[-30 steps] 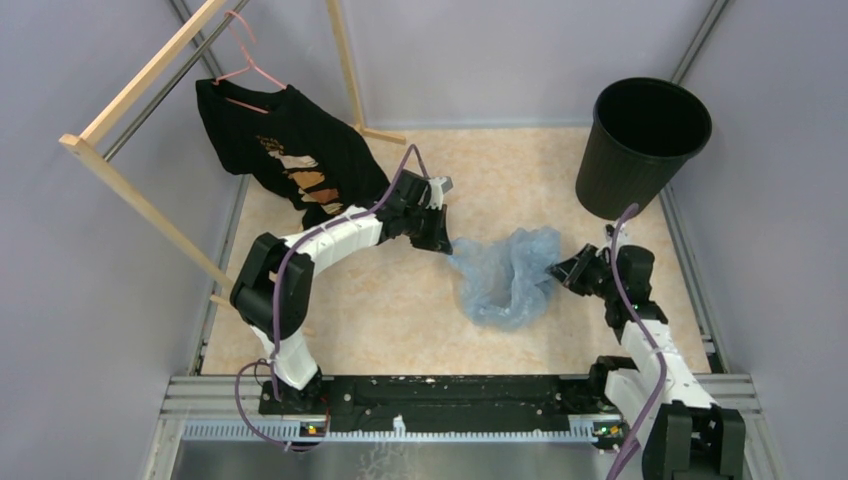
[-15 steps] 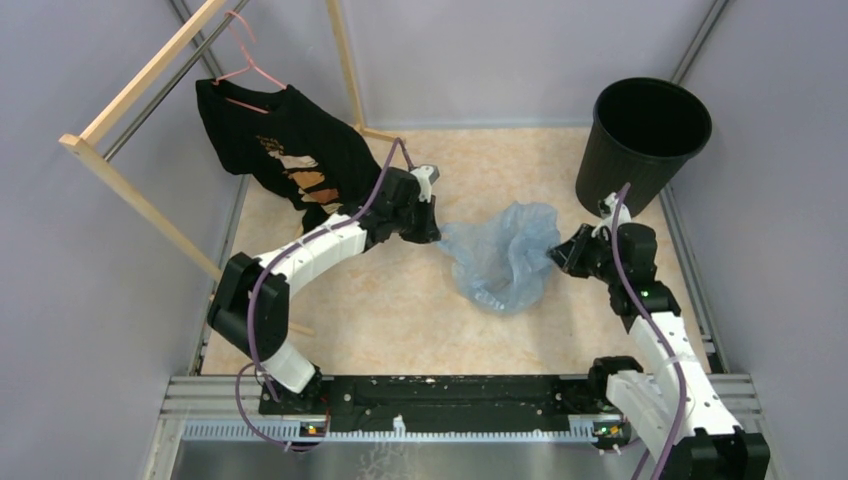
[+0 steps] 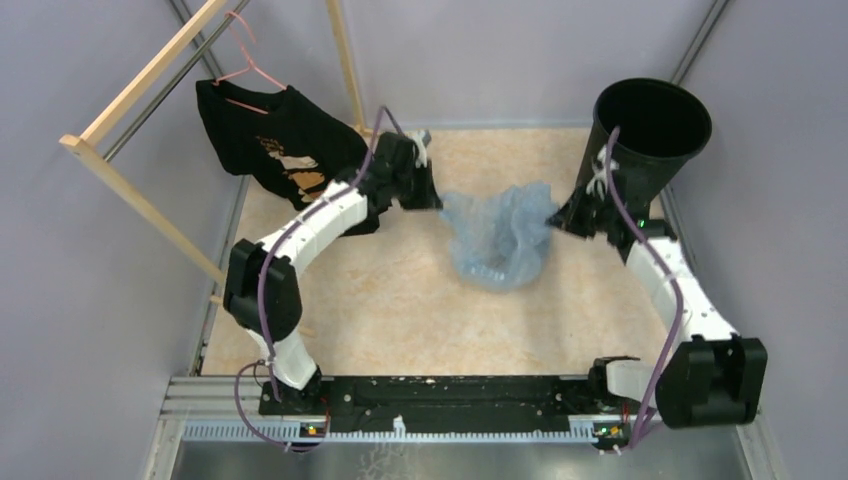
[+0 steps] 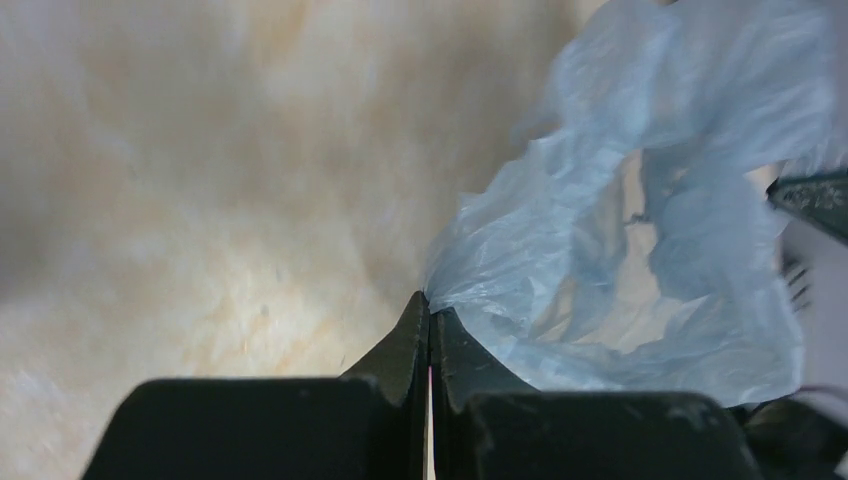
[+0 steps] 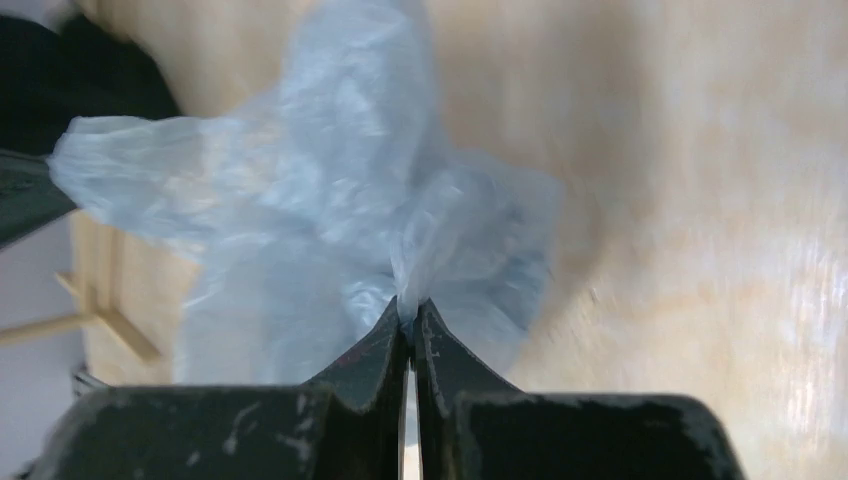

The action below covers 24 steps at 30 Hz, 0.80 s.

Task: Put the trash bags into the trash bin

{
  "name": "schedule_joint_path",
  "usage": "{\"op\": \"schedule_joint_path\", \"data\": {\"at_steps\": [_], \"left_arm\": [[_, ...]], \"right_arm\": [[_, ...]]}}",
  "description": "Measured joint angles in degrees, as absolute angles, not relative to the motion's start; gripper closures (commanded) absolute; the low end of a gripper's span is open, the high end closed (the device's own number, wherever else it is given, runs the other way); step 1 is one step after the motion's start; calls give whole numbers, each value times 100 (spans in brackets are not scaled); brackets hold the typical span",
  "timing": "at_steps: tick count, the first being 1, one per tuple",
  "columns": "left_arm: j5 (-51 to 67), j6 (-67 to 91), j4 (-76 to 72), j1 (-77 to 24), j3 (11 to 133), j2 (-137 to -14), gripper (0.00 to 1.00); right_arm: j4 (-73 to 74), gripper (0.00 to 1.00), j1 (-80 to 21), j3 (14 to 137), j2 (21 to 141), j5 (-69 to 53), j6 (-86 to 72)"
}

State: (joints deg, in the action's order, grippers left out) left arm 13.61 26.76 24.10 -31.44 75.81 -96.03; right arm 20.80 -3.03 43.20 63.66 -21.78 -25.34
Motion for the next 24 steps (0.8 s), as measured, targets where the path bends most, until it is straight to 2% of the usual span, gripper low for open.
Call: {"op": "schedule_joint_path", "data": {"at_steps": [3, 6, 8, 9, 13, 15, 17, 18, 20, 22, 24], "left_arm": [[1592, 2867, 3009, -2884, 9386, -10018, 100], [1706, 2904, 2832, -2818, 11231, -9961, 100], [1610, 2853, 2257, -3011, 11360, -9332, 100], [1485, 2825, 1828, -3186, 10940, -8709, 100], [891, 2797, 716, -3594, 8530, -6335, 100], [449, 2862, 325, -3522, 7509, -5756, 100], [338, 3002, 102, -3485, 6628, -5804, 100], [346, 3083, 126, -3479, 6149, -5968, 100], [392, 3271, 419, -3487, 5308, -6453, 100], [408, 3426, 1083, -3494, 4731, -6890, 100], [456, 3492, 1813, -3492, 4694, -6890, 100]], "right_arm": [[2823, 99, -399, 6445, 7126, -2115, -2368], [3183, 99, -790, 9035, 7441, -1907, -2115], [2550, 99, -1074, 9865, 7041, -1935, -2036], [2281, 100, -1153, 9863, 6685, -1962, -2005], [646, 100, -1181, 8110, 4602, -1774, -1951], [-355, 100, -1184, 6777, 4003, -1684, -1990], [-725, 100, -1184, 5553, 4233, -1669, -2141], [-766, 100, -1190, 4742, 4842, -1761, -2272], [-580, 100, -1243, 4160, 5426, -1793, -2379], [497, 100, -1341, 3468, 6077, -1791, -2484], [1441, 100, -1413, 3485, 6018, -1804, -2506]]}}
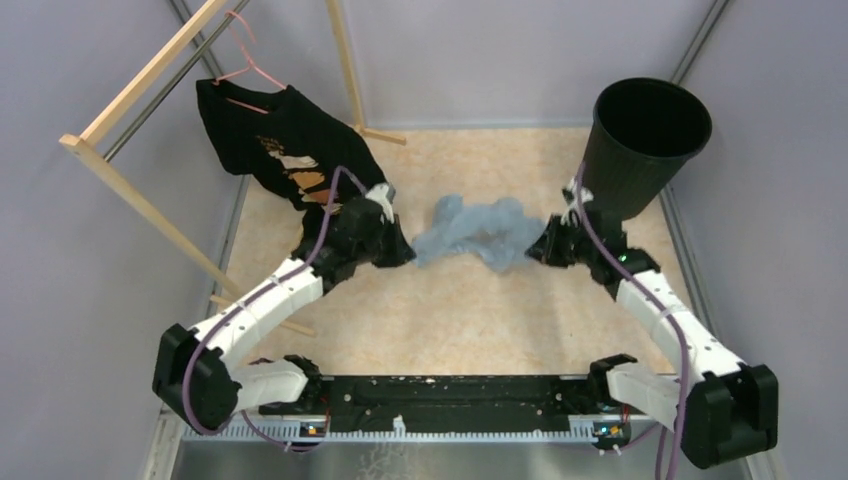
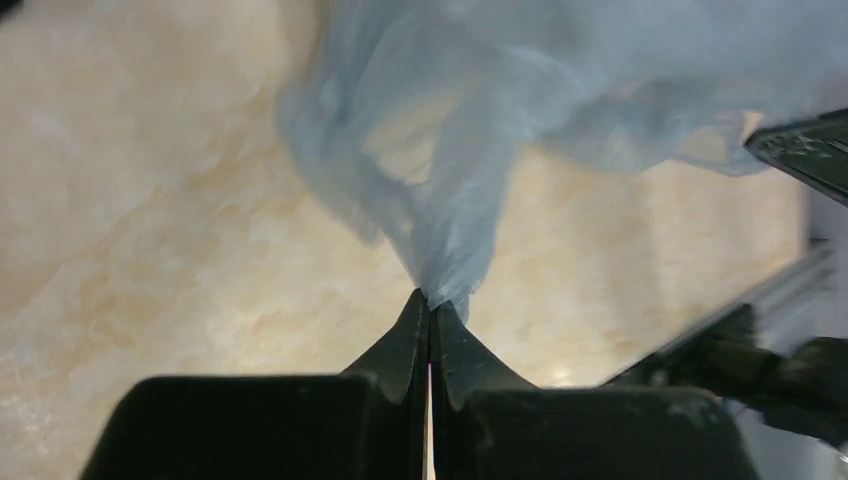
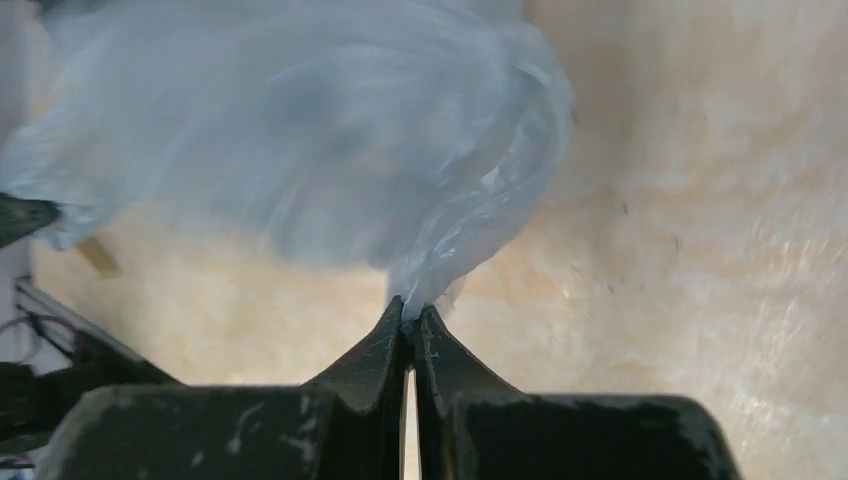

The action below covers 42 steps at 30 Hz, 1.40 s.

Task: Put the trash bags into the trash bin

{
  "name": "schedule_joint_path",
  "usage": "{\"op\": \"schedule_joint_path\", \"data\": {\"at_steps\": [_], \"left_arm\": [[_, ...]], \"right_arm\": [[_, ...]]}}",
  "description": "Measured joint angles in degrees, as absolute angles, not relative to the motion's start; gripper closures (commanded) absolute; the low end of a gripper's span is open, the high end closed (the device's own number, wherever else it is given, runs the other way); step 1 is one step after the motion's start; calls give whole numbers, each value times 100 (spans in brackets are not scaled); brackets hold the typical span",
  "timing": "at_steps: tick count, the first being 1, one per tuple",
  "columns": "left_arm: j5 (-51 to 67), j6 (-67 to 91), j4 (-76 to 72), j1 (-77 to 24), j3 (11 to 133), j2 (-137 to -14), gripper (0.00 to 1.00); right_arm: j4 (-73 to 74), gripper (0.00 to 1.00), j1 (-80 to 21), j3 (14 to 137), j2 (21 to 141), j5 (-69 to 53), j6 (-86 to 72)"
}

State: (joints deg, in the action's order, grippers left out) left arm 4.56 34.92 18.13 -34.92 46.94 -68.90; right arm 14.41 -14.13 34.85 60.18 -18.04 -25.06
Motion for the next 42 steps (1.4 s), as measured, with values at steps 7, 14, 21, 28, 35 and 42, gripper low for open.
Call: {"op": "schedule_joint_path", "data": {"at_steps": [7, 14, 21, 28, 35, 42], "left_arm": [[1229, 3439, 1776, -3498, 8875, -6864, 100], [786, 3378, 49, -3546, 7494, -4560, 100], [628, 4014, 1092, -3529, 3806, -5046, 100], [808, 4167, 2615, -3531, 4858, -4206, 100], [869, 3750, 1584, -3529, 7926, -4289, 100], [32, 4217, 2445, -3529, 4584, -3356, 100]], "right_arm": [[2147, 100, -1461, 8552, 5837, -1813, -2309], [-617, 100, -1463, 7520, 3813, -2281, -2563], [-491, 100, -1457, 2502, 4567, -2499, -3131], [1754, 100, -1485, 4783, 4355, -2499, -3017], [150, 100, -1485, 7223, 4003, -2578, -2904], [-360, 100, -1485, 3621, 4001, -2910, -3133]]}}
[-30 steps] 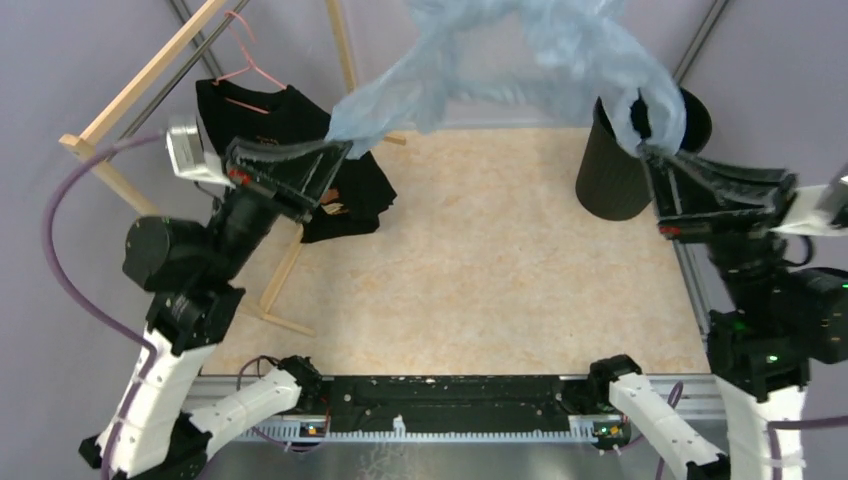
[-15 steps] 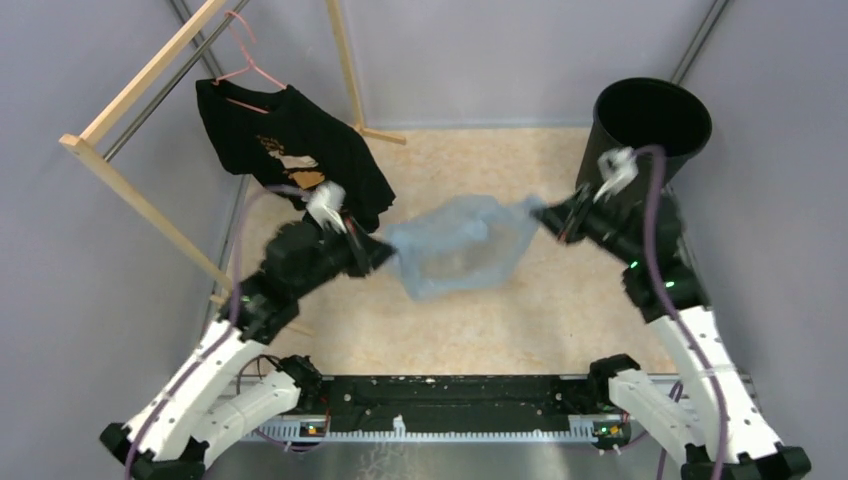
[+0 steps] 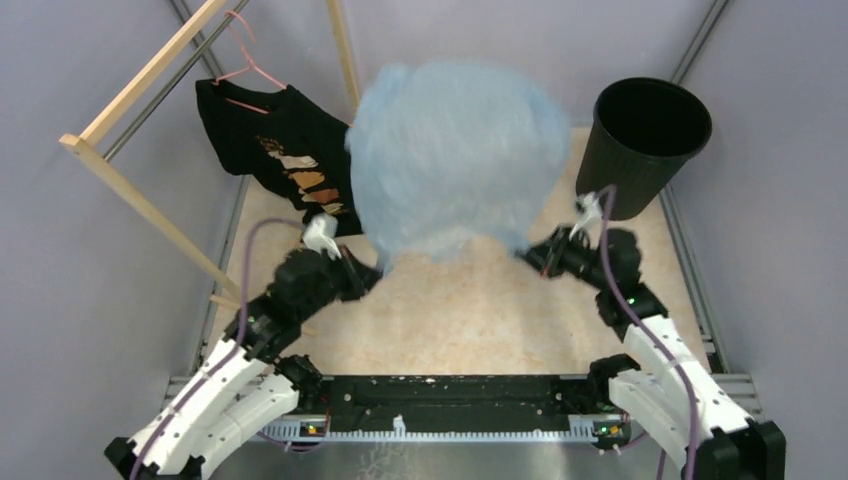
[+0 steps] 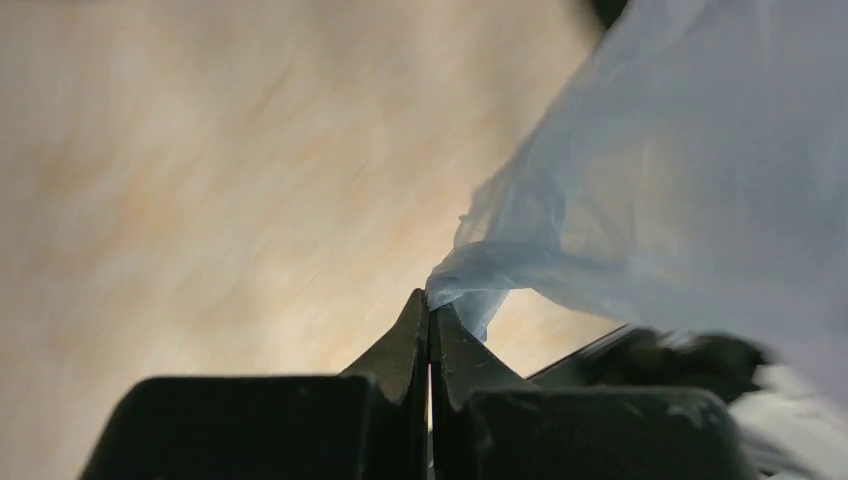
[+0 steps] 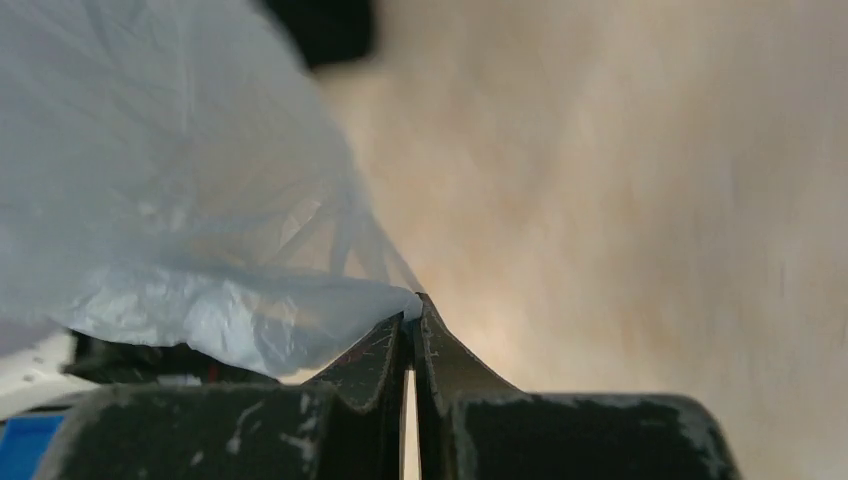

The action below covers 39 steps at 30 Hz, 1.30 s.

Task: Put the trash bags into the trash bin

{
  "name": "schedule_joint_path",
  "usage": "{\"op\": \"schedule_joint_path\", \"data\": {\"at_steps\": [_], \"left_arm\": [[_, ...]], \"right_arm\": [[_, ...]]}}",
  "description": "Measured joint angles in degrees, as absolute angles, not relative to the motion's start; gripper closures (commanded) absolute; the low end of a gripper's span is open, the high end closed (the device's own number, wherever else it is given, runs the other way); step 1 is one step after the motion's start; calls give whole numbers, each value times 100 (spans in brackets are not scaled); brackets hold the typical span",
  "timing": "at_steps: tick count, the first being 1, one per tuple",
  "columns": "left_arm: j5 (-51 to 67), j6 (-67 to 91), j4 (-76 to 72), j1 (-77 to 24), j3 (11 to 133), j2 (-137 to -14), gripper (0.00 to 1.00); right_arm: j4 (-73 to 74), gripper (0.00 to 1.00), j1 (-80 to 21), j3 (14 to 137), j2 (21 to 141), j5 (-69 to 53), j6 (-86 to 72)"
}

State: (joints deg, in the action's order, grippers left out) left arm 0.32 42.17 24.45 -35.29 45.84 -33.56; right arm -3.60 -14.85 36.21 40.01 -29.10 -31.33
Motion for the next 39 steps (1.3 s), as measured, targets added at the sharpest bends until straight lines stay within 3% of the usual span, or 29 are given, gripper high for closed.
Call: {"op": "schedule_joint_path", "data": {"at_steps": [3, 6, 8, 12, 15, 20, 24, 26, 30, 35, 39], "left_arm": [[-34, 4521, 3548, -3529, 3505, -3269, 100], [-165, 4615, 4060, -3529, 3693, -2812, 100], [-167, 4488, 4110, -3531, 4604, -2884, 100], [340, 4023, 3612, -3529, 7550, -4042, 100], [720, 3776, 2963, -3529, 8611, -4414, 100], [276, 3876, 2829, -3531, 6884, -3273, 100], [-117, 4272, 3833, -3529, 5059, -2622, 100], [-287, 4438, 4604, -3529, 4755, -2515, 100], [-753, 4510, 5404, -3529, 5315, -2143, 100], [-958, 4257, 5120, -3533, 6971, -2158, 100], [-327, 4016, 4405, -3535, 7358, -2587, 100]], "right_arm": [[707, 100, -1485, 2117, 4278, -2893, -3310], [1623, 100, -1487, 2272, 3903, -2803, -3249], [2099, 100, -1490, 3627, 4023, -2777, -3083], [1747, 100, -1490, 6589, 4519, -2816, -2803], [1267, 100, -1490, 7428, 4163, -2814, -2700], [969, 100, -1490, 6414, 2995, -2779, -2506], [1378, 100, -1490, 4674, 3151, -2777, -2355], [1920, 100, -1490, 3822, 3398, -2816, -2349], [2777, 100, -1490, 3433, 3308, -2832, -2373], [2600, 100, -1490, 4762, 3461, -2980, -2300], [2180, 100, -1490, 5339, 3551, -3083, -2204]]}}
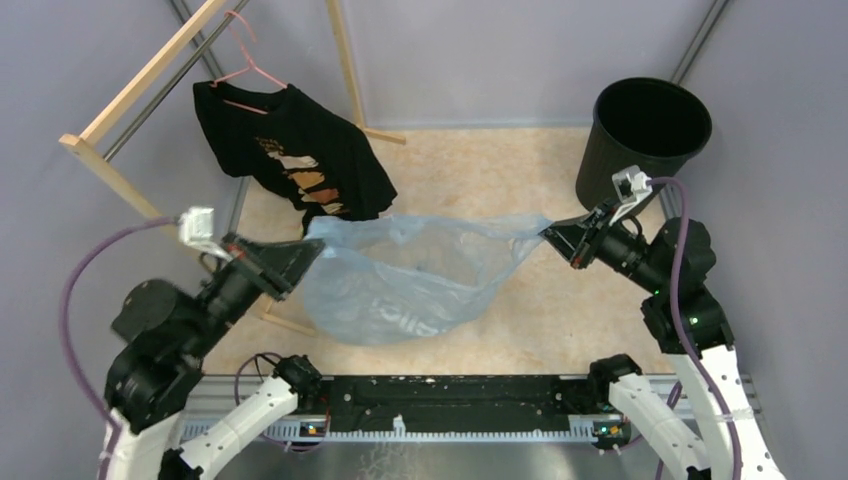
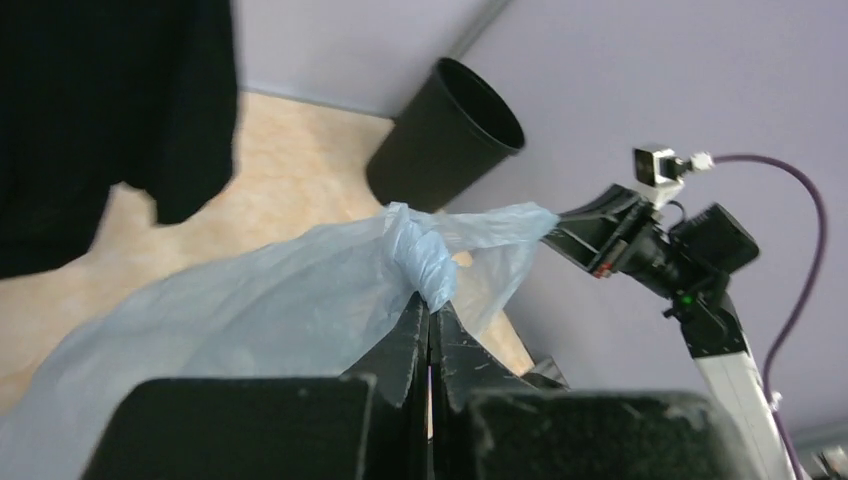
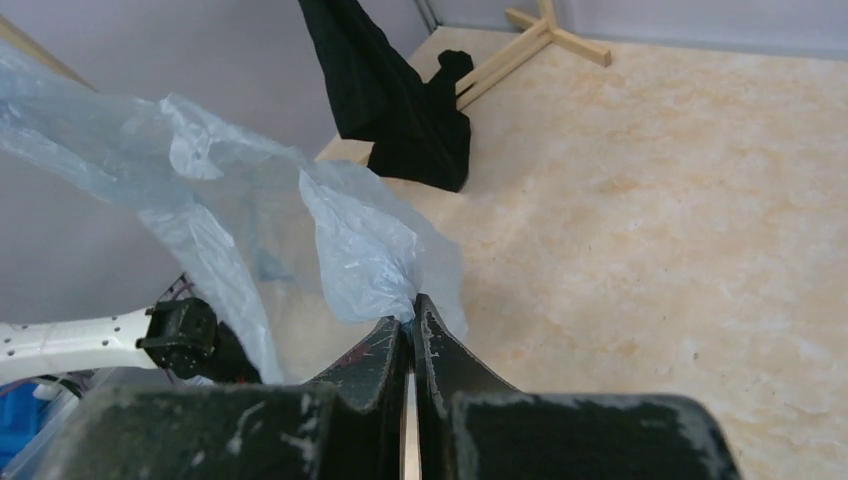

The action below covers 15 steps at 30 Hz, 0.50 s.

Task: Put the trash bags into the trash bin

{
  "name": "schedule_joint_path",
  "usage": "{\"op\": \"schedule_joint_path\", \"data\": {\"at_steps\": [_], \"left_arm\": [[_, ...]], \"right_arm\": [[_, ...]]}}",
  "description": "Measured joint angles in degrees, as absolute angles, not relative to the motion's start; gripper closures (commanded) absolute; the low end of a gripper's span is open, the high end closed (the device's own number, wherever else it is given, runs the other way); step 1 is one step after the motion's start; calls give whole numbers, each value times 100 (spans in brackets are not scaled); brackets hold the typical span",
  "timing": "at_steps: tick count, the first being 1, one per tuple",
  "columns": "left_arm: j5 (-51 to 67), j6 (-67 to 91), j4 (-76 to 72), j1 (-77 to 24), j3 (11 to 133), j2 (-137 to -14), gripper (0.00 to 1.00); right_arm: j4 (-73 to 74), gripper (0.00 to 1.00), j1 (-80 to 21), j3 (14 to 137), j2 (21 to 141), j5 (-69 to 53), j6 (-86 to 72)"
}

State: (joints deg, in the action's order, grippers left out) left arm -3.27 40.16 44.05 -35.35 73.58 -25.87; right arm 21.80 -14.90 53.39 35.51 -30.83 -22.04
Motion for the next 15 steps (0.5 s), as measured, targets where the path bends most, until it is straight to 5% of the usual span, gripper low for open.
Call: {"op": "schedule_joint_path", "data": {"at_steps": [7, 15], "left_arm": [[1806, 3942, 2569, -3629, 7297, -5068, 100], [2399, 3531, 1896, -4831, 7848, -7782, 100]], "right_arm": [[2126, 100, -1490, 4989, 3597, -3210, -2423], [1920, 100, -1490, 4595, 3559, -3267, -2823]]}}
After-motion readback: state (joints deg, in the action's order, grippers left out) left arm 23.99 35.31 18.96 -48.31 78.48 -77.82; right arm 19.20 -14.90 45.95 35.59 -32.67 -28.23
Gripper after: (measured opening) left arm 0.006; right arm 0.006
